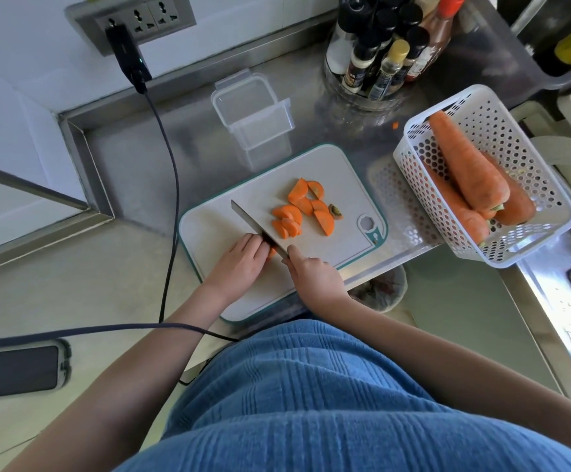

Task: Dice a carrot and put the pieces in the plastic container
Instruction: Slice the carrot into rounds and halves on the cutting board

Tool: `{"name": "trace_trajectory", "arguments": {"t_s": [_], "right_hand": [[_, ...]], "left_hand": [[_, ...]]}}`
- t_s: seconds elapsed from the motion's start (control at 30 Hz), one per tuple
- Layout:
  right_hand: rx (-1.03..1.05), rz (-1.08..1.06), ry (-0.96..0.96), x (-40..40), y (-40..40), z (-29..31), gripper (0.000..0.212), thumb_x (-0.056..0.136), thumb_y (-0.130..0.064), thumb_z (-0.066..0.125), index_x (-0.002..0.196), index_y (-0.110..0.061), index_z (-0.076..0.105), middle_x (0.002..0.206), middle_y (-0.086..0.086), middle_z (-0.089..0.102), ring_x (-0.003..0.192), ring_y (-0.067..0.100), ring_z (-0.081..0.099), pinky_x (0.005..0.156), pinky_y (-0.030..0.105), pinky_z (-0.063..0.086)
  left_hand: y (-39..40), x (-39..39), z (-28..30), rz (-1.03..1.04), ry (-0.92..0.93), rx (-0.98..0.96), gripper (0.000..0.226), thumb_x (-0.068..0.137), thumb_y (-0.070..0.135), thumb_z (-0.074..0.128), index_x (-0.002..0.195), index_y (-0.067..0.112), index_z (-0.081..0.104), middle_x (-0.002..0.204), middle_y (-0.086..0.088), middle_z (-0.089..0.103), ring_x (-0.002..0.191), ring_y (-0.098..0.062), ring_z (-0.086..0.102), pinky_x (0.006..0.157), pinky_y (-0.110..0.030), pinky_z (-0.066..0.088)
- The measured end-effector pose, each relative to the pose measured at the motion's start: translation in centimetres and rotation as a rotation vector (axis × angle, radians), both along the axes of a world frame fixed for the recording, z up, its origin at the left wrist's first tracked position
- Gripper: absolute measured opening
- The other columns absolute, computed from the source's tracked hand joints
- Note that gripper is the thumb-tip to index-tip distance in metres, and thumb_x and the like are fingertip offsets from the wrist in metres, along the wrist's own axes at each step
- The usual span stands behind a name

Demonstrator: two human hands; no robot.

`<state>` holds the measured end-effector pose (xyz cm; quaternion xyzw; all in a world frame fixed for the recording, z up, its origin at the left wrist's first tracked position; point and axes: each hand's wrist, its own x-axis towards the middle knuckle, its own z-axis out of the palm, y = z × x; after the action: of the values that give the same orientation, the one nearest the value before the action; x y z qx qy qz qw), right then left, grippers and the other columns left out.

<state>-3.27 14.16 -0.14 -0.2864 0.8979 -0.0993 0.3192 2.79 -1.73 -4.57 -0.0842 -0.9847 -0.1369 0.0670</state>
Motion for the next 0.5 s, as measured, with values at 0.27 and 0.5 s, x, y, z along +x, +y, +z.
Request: {"name": "trace_trajectory", "arguments": {"t_s": [0.27,0.5], "right_hand": [[0.031,0.011,0.000,-0.7,-1.6,-0.6,0.012,0.102,-0.014,0.036,0.113,-0.015,0.034,0.080,0.012,0.055,0.076,0.034,0.059,0.060,0.037,0.040],[0.041,0.015,0.067,-1.3,-1.0,-0.6,0.022,0.104,-0.021,0.033,0.125,-0.013,0.036,0.088,0.013,0.063,0.078,0.036,0.063,0.061,0.039,0.044]], "left_hand": [[-0.2,0.2,-0.8,0.058,-0.071,0.051,0.013,0.077,-0.006,0.060,0.089,-0.001,0.057,0.088,-0.016,0.054,0.082,-0.031,0.053,0.068,-0.041,0.053],[0.0,1.4,-0.7,0.087,-0.015,0.056,0.022,0.074,-0.003,0.067,0.093,0.001,0.056,0.093,-0.016,0.056,0.087,-0.028,0.048,0.068,-0.038,0.052]]}}
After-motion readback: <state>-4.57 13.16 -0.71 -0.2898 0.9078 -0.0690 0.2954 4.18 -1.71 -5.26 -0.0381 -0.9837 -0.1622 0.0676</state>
